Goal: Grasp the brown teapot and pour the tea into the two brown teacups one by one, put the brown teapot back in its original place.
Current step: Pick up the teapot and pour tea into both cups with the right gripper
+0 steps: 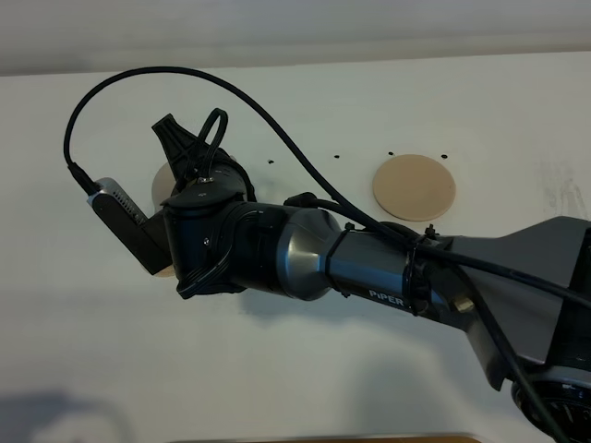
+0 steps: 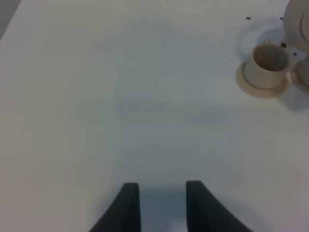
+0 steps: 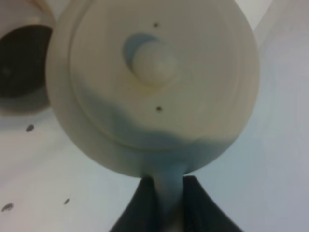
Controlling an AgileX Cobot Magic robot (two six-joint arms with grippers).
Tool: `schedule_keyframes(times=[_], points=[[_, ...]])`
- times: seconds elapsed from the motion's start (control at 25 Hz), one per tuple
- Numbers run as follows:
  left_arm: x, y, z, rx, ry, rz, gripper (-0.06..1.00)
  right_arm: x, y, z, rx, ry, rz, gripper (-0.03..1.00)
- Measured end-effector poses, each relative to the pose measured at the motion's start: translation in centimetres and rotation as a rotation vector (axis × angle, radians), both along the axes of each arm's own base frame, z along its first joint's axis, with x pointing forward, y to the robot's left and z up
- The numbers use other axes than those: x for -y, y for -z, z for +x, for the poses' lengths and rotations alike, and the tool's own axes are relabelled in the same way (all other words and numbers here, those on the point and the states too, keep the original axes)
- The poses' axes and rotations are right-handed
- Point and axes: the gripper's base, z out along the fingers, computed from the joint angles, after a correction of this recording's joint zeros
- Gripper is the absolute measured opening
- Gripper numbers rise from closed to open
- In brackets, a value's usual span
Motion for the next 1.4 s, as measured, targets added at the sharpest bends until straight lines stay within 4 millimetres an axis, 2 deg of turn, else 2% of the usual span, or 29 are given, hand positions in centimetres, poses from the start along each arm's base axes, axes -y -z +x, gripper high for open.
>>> schedule_keyframes(times=[1.4], points=[[0.0,0.0,0.0,0.0,0.0,0.0,0.3,0.03,-0.17,0.25,0.023,-0.047,-0.055,0.09]])
